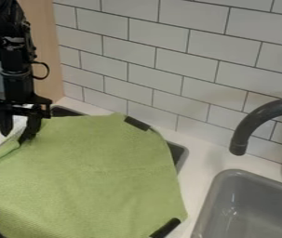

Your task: Close the burner to the cloth

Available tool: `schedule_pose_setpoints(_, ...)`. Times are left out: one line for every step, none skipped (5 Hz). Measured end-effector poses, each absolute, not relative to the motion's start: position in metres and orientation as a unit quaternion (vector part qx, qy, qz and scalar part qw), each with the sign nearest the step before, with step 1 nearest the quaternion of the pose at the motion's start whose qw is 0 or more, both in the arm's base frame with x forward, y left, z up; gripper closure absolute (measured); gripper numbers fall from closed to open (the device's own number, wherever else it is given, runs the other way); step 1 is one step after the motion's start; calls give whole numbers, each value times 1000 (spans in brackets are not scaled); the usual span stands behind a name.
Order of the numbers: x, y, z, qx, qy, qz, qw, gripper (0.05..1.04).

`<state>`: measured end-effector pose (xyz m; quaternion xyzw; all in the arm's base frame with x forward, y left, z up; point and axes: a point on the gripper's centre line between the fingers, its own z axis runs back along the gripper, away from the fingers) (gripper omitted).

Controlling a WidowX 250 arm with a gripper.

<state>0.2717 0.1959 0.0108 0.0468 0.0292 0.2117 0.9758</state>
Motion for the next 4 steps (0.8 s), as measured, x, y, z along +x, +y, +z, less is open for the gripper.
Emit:
schedule_pose_setpoints(270,196,11,49,34,209,976,68)
schedule_pose_setpoints(272,188,14,35,32,201,979,75)
schedule_pose_setpoints(273,179,35,14,5,189,982,84)
schedule_pose_setpoints(268,168,44,1,-25,188,982,84)
